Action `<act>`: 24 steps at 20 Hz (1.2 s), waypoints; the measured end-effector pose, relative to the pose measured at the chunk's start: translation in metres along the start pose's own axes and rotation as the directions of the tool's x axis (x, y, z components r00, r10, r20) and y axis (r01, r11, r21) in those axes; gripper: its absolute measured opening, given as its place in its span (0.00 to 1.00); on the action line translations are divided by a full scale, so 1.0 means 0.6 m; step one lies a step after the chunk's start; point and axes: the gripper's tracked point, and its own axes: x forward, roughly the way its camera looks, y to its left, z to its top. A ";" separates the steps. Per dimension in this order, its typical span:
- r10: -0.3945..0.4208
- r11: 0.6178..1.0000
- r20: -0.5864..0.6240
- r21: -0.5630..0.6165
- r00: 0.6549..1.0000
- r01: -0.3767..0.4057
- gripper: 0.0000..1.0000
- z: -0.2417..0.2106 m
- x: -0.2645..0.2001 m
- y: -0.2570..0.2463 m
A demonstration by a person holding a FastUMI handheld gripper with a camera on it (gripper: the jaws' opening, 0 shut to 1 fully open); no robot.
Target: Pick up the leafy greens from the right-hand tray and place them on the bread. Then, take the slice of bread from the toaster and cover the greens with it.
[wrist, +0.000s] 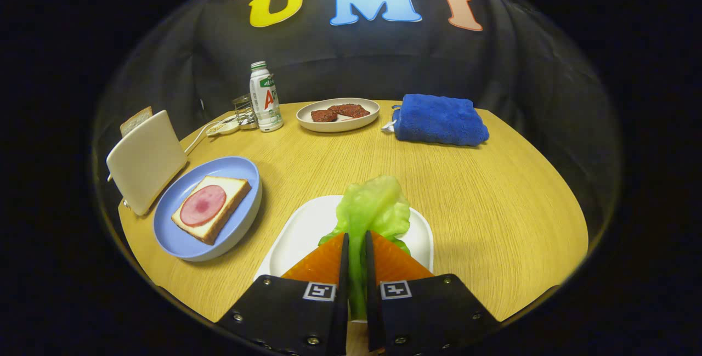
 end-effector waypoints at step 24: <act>0.043 0.993 0.191 0.102 0.981 -0.064 0.01 0.103 -0.051 0.058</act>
